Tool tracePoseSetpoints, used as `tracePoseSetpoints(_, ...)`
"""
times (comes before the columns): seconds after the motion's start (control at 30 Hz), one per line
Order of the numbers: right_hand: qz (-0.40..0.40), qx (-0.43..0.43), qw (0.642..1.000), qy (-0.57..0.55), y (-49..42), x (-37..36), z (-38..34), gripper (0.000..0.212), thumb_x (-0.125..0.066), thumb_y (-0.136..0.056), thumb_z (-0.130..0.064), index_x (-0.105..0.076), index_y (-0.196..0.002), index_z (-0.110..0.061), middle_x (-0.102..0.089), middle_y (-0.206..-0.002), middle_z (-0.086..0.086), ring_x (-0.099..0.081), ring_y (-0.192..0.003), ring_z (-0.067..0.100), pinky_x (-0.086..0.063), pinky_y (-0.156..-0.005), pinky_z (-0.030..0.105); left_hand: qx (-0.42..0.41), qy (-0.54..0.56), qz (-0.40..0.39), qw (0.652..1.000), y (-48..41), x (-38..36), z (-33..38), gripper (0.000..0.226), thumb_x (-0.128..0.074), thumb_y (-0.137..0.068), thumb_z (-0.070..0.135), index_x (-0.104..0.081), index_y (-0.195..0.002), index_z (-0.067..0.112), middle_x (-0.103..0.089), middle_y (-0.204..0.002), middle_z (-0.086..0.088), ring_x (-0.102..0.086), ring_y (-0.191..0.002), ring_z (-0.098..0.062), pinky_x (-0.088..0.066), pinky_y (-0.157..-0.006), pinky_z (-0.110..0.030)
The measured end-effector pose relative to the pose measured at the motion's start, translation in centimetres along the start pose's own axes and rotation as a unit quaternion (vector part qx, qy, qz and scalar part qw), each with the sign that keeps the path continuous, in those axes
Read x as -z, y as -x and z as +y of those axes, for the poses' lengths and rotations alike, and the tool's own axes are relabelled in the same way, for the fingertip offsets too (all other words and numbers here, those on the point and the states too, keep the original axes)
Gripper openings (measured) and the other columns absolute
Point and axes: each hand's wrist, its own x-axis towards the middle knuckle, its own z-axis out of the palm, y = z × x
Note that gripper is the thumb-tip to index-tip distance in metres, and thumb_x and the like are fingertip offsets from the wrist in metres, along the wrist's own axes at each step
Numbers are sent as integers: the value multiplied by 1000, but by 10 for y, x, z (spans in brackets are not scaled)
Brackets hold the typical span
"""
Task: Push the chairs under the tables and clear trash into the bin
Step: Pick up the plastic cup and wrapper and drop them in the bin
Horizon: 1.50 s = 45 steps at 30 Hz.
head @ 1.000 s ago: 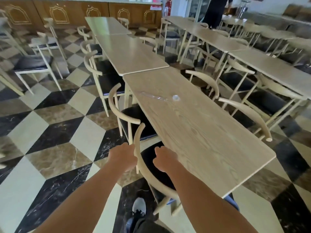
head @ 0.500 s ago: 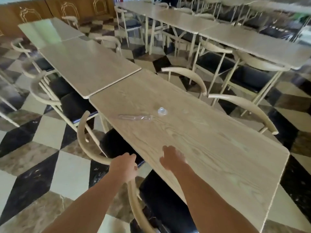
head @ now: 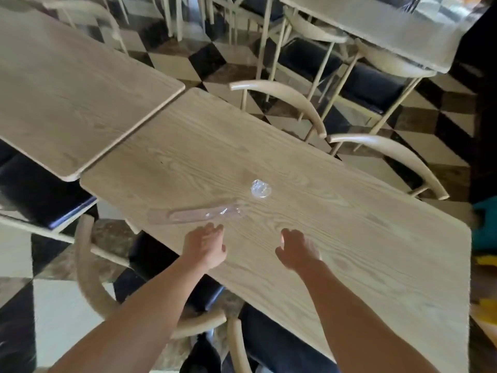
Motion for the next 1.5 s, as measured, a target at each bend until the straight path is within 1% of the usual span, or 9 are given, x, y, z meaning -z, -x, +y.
tracePoseSetpoints(0.2, 45, -9, 999, -24, -85, 23, -54, 40, -56, -93, -22, -47, -132, -20, -49, -127, 10, -50, -118, 32, -45, -79, 40, 6, -14, 66, 998, -65, 5, -48, 51, -58, -88, 34, -42, -133, 16, -53, -126, -9, -53, -113, -31, -48, -82, -41)
tracePoseSetpoints(0.33, 71, -2, 997, -19, -135, 34, -69, 56, -59, -90, -12, -44, -140, -33, -39, -139, 7, -35, -124, 32, -47, -84, 41, -11, -17, 56, 998, -89, -2, -60, 59, -64, -85, 34, -39, -135, 17, -48, -132, -10, -47, -117, -33, -46, -88, -43)
tracePoseSetpoints(0.53, -9, 22, 1000, 16, -180, 26, -77, 74, -59, -91, -10, -31, -149, -45, -21, -157, -1, -25, -133, 33, -46, -100, 44, -34, -28, -11, 999, -100, -20, -70, 73, -63, -90, 31, -24, -150, 20, -37, -146, -7, -37, -131, -33, -40, -101, -45)
tracePoseSetpoints(0.63, -31, 22, 999, 27, -185, 9, -76, 76, -58, -90, -8, -31, -149, -46, -22, -155, 0, -28, -130, 34, -46, -101, 43, -54, -40, -5, 998, -98, -26, -74, 67, -63, -89, 31, -31, -146, 20, -36, -142, -5, -37, -129, -32, -41, -98, -45)
tracePoseSetpoints(0.8, 9, 1, 1000, 13, -170, -9, -74, 62, -61, -89, -3, -47, -140, -36, -31, -146, 5, -33, -127, 32, -49, -97, 45, -50, -45, 8, 998, -94, -32, -78, 51, -57, -91, 32, -39, -136, 16, -45, -136, -4, -43, -126, -29, -41, -98, -46)
tracePoseSetpoints(0.97, 34, -37, 999, -12, -131, -21, -56, 40, -58, -94, -10, -55, -129, -30, -37, -139, 4, -35, -121, 30, -45, -74, 39, -18, -28, -9, 999, -79, -38, -78, 56, -59, -89, 30, -36, -138, 15, -41, -136, -6, -44, -122, -30, -46, -92, -44)
tracePoseSetpoints(1.13, 21, -65, 997, -26, -95, -39, -48, 46, -57, -93, -9, -52, -132, -31, -37, -140, 3, -34, -123, 29, -43, -73, 36, 2, -12, -31, 999, -67, -43, -67, 68, -68, -83, 22, -32, -141, 11, -40, -140, -11, -48, -118, -32, -47, -91, -39)
tracePoseSetpoints(1.27, 23, -70, 997, -32, -67, -59, -52, 47, -56, -92, -7, -51, -132, -33, -36, -138, 2, -33, -123, 28, -42, -70, 35, -4, -37, -28, 999, -52, -55, -50, 70, -66, -82, 18, -31, -141, 8, -44, -136, -11, -45, -123, -32, -45, -97, -44)
tracePoseSetpoints(1.5, 24, -85, 995, -43, -23, -80, -36, 49, -54, -93, -4, -49, -134, -30, -34, -139, 3, -32, -124, 28, -52, -72, 37, -51, -74, -44, 995, -41, -66, -18, 67, -66, -77, 12, -35, -136, 11, -46, -134, -12, -46, -124, -33, -44, -94, -43)
